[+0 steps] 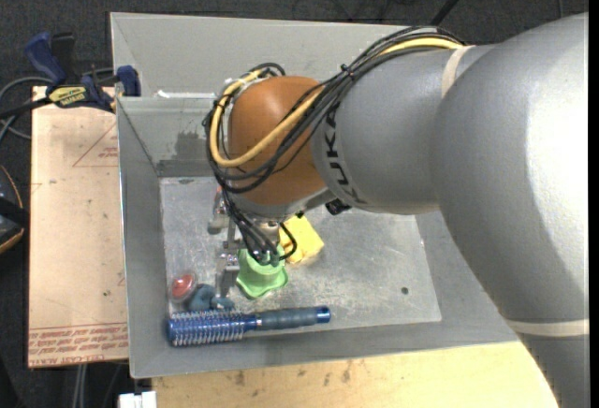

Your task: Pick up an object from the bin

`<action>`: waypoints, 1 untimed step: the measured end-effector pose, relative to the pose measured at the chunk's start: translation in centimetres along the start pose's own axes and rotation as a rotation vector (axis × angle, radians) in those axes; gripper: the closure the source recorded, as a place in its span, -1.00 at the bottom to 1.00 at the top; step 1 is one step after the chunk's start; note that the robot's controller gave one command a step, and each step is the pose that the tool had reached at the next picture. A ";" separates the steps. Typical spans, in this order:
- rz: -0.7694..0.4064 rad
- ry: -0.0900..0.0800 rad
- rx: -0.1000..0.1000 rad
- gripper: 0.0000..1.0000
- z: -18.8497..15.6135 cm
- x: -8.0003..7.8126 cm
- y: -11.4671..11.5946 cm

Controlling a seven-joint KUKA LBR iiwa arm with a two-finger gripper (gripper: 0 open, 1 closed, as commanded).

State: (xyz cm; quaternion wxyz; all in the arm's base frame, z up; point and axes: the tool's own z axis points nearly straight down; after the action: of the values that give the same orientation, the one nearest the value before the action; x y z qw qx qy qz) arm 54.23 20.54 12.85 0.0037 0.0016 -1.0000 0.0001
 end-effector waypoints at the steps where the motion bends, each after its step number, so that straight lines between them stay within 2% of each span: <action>1: 0.004 -0.007 -0.001 1.00 -0.4 -0.2 -0.1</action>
Offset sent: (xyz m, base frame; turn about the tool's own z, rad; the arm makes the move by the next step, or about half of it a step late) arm 0.0000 0.0000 0.0000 0.0000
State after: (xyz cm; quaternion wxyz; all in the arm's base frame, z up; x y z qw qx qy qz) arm 54.48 20.43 13.27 0.0001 -0.0006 -1.0000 -0.0006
